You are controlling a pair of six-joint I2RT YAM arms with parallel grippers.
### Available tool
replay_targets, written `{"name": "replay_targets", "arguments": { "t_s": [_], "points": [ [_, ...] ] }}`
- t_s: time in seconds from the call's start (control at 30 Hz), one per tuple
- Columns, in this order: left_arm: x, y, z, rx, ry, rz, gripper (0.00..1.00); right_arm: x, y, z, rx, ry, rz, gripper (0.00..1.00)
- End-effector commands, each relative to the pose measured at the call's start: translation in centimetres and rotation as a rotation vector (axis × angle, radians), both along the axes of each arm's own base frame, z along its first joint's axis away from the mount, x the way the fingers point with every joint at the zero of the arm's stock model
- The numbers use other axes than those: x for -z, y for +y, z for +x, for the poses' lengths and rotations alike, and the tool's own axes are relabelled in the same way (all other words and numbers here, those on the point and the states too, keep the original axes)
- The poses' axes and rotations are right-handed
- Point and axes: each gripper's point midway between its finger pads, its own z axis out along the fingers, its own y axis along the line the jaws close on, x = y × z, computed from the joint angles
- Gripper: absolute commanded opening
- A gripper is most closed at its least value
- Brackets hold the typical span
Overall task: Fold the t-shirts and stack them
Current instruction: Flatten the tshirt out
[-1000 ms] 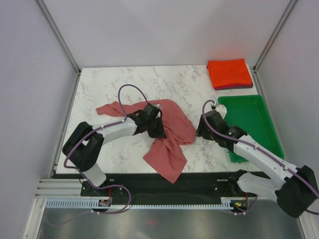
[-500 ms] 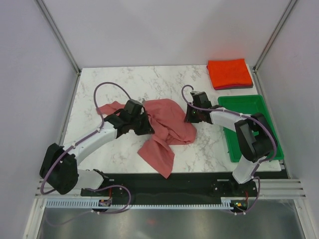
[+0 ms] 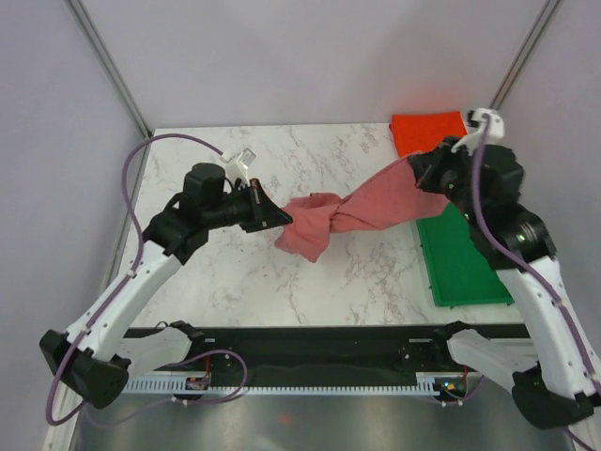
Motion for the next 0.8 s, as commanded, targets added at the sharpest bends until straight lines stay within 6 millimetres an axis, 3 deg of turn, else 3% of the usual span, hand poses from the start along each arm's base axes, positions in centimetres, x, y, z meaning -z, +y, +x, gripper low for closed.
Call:
{"name": "replay_targets", "arguments": {
  "t_s": [0.0,0.03,0.07,0.13,0.23,0.27,0.3,0.33,0.37,0.4,0.47,0.5,0.57,0.6,0.67,0.7,0.77],
  "points": [
    [-4.6,0.9,-1.0,0.040,-0.079,-0.087,0.02,-2.1,-1.8,-1.7,0.063,-0.023,0.004,0.00],
    [-3.4,1.2,-0.2,0.019,-0.046,-0.060,0.02,-2.5,-1.7,-1.1,0.063,-0.043,0.002,0.00],
    [-1.9,2.5,1.2,-0.022,-0.022,-0.031,0.02,-1.5,-1.5,-0.4,0.066,-0.028,-0.012,0.00],
    [1.3,3.6,2.5,-0.041,0.070,-0.006,0.02,1.2,-0.5,1.5,0.041,0.012,-0.045,0.00],
    [4.7,7.5,6.0,-0.191,0.110,0.073,0.03,5.3,2.0,4.3,-0.049,0.074,-0.068,0.00],
    [7.0,9.1,7.7,-0.250,0.146,0.131,0.04,6.2,2.9,5.0,-0.084,0.079,-0.078,0.00],
    [8.0,9.6,8.4,-0.256,0.168,0.145,0.06,8.5,3.9,6.3,-0.117,0.121,-0.085,0.02],
    [9.0,9.9,9.3,-0.257,0.188,0.149,0.12,9.2,5.4,7.3,-0.169,0.104,-0.062,0.04],
    [11.3,10.6,10.5,-0.262,0.247,0.155,0.16,10.2,6.0,8.1,-0.186,0.110,-0.057,0.05],
    [12.4,10.6,10.8,-0.244,0.291,0.127,0.20,13.1,6.9,9.5,-0.202,0.159,-0.063,0.06],
    [14.1,12.1,12.2,-0.270,0.334,0.126,0.35,14.6,8.6,11.5,-0.247,0.160,-0.046,0.06],
    [15.5,13.0,12.9,-0.292,0.352,0.162,0.41,17.8,9.5,13.0,-0.267,0.216,-0.058,0.06],
    [15.1,14.3,13.6,-0.312,0.287,0.237,0.53,18.7,10.9,14.9,-0.302,0.229,-0.046,0.07],
    [14.1,15.2,13.5,-0.353,0.236,0.289,0.57,21.7,11.4,15.8,-0.312,0.287,-0.055,0.08],
    [13.4,15.6,12.8,-0.374,0.150,0.410,0.68,21.8,12.4,17.5,-0.322,0.277,-0.049,0.08],
    [12.0,15.4,11.9,-0.375,0.089,0.446,0.70,23.5,12.6,18.2,-0.321,0.306,-0.055,0.11],
    [13.0,14.2,10.0,-0.330,0.066,0.531,0.65,23.1,12.8,19.6,-0.302,0.289,-0.061,0.18]
  ]
}}
